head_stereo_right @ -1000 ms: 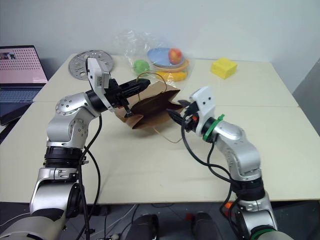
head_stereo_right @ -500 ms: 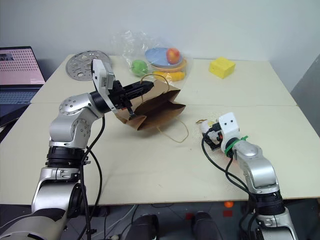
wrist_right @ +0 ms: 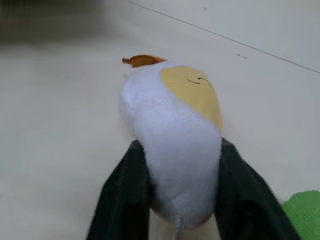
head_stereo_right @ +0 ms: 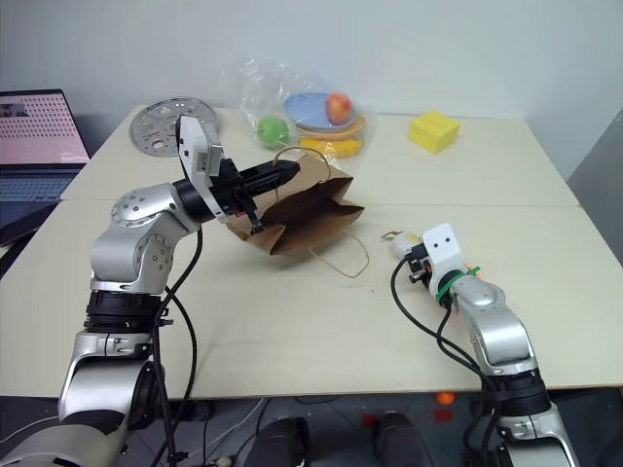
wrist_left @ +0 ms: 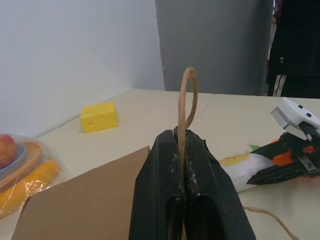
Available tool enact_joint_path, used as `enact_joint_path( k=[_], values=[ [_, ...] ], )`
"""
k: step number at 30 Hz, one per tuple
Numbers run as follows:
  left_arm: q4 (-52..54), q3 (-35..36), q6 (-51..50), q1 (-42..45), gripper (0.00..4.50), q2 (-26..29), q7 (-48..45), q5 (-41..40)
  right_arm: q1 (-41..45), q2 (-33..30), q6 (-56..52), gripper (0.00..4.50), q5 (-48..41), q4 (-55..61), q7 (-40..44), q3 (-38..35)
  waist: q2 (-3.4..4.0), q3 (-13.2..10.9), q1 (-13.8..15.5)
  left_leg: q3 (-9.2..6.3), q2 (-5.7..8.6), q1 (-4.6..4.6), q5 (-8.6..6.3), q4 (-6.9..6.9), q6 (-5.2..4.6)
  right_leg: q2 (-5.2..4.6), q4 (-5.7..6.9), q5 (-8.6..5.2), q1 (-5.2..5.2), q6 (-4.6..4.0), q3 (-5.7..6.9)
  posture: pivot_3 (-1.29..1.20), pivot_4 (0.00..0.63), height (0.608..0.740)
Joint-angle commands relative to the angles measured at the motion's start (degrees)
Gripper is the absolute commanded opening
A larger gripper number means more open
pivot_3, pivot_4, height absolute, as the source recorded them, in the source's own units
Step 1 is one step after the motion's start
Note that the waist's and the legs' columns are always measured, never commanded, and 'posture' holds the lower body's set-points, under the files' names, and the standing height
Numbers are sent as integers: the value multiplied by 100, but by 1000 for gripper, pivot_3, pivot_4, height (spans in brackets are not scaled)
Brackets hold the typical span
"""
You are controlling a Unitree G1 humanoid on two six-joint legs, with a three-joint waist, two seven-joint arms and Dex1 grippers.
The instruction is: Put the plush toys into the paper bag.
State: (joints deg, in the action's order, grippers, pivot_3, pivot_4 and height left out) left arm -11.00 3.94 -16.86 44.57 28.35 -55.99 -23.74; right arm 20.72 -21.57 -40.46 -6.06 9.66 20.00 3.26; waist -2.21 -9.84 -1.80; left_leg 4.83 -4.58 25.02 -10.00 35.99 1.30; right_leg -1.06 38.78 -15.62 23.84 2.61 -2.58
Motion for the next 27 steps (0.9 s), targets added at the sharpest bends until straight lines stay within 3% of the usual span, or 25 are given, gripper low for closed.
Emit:
enact_joint_path(
  k=[1,2,7,12,27],
  values=[
    [243,89,33,58,0,54,4,-78,209,-11,119,250,-280,362,180,-277,0,0,1,0,0,0,0,0,0,0,0,0,0,0,0,0,150,740],
    [226,82,44,63,0,56,0,-72,293,-14,76,9,-413,466,264,-351,0,0,0,0,0,0,0,0,0,0,0,0,0,0,0,0,150,740],
    [152,43,75,88,0,40,-30,-47,650,-194,-707,9,-843,1158,543,-259,1,0,1,-3,-2,0,0,-1,0,1,3,0,1,0,3,0,150,740],
    [144,-13,125,103,0,-61,-26,-37,1248,152,-1370,9,-1137,1503,374,-62,1,0,0,-3,-2,0,0,-3,0,1,3,0,1,0,4,0,150,740],
    [274,-139,38,162,0,-273,-116,-112,2447,1046,-882,9,-604,-150,245,1052,1,0,2,-3,-1,28,0,1,-1,1,9,0,28,-1,5,0,150,740]
  ],
)
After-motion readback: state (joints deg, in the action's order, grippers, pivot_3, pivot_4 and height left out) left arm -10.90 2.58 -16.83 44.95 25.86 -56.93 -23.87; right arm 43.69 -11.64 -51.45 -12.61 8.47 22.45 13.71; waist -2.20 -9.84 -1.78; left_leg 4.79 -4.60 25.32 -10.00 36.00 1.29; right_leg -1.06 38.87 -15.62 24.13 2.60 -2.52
